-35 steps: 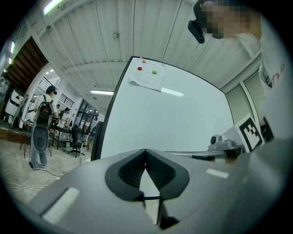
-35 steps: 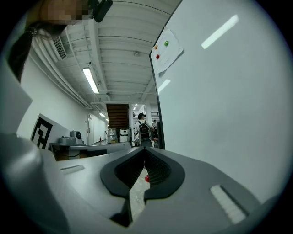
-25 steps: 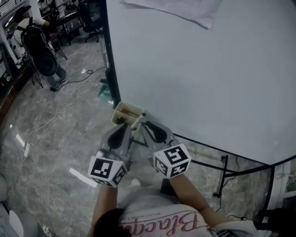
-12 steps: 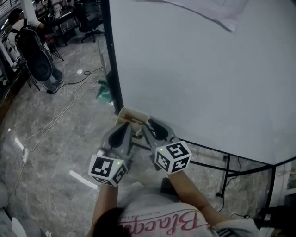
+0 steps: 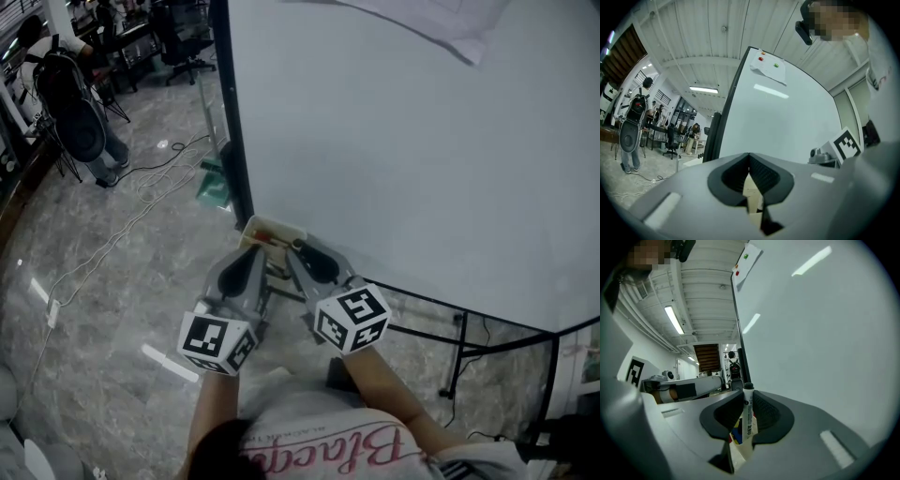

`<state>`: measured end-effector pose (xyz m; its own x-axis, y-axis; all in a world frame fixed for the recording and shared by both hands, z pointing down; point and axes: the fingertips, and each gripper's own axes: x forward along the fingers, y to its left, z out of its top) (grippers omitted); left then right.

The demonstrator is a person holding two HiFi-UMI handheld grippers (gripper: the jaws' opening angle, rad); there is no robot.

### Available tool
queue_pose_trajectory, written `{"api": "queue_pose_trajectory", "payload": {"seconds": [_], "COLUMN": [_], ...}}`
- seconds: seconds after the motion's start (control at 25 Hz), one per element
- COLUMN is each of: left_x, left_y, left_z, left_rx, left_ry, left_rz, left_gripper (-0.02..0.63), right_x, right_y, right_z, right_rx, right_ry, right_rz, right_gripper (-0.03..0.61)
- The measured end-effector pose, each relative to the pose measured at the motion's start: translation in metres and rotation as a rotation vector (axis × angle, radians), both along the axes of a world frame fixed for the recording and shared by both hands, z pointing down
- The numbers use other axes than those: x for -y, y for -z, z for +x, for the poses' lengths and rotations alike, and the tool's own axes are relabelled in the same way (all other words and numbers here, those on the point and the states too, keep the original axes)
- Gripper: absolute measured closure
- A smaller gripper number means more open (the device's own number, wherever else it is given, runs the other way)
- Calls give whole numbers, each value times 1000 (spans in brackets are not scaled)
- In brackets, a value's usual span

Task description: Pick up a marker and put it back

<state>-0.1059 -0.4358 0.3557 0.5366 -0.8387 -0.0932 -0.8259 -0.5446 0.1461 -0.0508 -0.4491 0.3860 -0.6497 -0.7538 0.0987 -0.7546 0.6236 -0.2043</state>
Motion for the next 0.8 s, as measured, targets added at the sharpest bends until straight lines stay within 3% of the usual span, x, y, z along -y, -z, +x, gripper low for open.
{"api": "queue_pose_trajectory", "payload": {"seconds": [0.28,0.52,0.8], "left_x": [-14,-22,-24], "left_y": [15,38,48], "left_z": [5,6,7], "left_rx": [-3,-16,35], "left_ry": [4,16,52], "left_rz": [25,71,121], "left_gripper": [617,617,615], "right_x": [-21,-37,-42], "right_y": [41,90,104], "right_z": [2,16,21], "right_rx": [-6,51,66], "right_ry": [14,-18,-19], "right_rz": [125,269,320], "right_gripper": [515,515,515]}}
